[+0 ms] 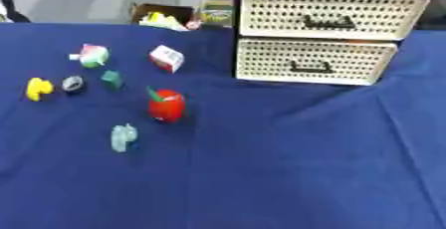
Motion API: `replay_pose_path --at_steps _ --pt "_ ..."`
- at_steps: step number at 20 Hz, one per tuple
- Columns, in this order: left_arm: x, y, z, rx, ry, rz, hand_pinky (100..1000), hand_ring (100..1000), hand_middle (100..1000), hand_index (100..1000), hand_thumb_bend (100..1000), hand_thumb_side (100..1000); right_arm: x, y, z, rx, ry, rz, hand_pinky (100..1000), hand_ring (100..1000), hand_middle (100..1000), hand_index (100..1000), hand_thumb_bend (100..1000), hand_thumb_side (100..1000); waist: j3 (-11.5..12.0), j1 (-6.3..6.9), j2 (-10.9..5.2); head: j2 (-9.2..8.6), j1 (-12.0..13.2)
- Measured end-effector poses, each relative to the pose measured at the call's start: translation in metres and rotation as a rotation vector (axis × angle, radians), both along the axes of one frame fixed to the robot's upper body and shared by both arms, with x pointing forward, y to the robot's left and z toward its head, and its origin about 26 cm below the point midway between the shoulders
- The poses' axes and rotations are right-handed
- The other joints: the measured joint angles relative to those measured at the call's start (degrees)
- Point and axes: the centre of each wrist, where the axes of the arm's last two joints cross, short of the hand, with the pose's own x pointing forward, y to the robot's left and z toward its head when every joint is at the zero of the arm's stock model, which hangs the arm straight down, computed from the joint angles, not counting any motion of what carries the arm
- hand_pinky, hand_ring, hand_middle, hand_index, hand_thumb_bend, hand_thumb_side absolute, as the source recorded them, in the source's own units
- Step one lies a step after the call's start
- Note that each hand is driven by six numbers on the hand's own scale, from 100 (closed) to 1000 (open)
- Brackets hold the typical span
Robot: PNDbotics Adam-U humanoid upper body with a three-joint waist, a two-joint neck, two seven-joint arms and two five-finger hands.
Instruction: Pick up objects from table and place into drawer.
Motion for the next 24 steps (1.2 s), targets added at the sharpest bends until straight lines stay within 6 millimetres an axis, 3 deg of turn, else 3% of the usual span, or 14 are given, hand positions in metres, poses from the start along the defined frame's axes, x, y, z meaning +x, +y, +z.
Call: replay_pose_path --at_steps 8,13,18,24 --pt "0.000 0.000 0.000 -0.002 -0.002 0.002 468 495 470 744 100 639 0.000 0.000 0.000 -0.001 0.018 -0.007 572 630 672 818 100 898 -0.11 -0.15 -0.01 0.26 -0.54" --pt "0.000 0.000 0.000 -0.001 -0.002 0.002 468 495 469 744 100 638 -0.003 -0.006 0.007 -0.040 0.075 -0.057 562 619 667 818 100 1000 -0.43 -0.50 -0.28 0.53 -3.00" --pt "0.000 0.000 0.000 0.000 -0.001 0.002 468 496 469 744 100 637 -0.006 -0.006 0.017 -0.138 0.150 -0.119 556 605 651 834 150 1000 -0.77 -0.78 -0.73 0.39 -3.98" --pt "0.000 0.001 0.001 0.006 -0.001 0.003 468 496 470 744 100 636 -0.007 0.000 0.019 -0.295 0.294 -0.172 469 520 558 842 175 1000 -0.72 -1.20 -1.10 -0.07 -4.06"
